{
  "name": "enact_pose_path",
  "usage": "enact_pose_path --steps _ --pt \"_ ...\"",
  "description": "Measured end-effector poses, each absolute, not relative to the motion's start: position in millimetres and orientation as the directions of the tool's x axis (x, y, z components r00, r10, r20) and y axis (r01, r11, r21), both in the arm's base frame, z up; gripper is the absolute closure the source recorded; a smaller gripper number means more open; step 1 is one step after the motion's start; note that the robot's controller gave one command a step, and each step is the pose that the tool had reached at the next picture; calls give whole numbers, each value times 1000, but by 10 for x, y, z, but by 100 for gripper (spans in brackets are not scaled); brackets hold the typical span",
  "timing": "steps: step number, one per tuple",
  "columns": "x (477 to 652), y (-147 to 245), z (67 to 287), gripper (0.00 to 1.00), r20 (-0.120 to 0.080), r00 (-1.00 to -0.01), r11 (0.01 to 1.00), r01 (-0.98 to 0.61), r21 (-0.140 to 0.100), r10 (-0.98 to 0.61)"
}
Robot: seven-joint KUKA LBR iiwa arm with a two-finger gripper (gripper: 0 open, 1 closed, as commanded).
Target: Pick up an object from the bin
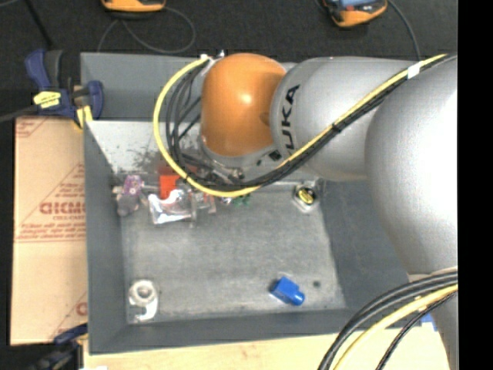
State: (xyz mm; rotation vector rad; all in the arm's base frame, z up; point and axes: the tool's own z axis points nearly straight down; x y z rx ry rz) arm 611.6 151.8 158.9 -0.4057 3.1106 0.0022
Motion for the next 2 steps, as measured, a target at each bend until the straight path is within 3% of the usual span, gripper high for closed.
enact_pose_path --steps 2 --pt "6127 1512 1966 100 -3 -968 968 -249 1 -249"
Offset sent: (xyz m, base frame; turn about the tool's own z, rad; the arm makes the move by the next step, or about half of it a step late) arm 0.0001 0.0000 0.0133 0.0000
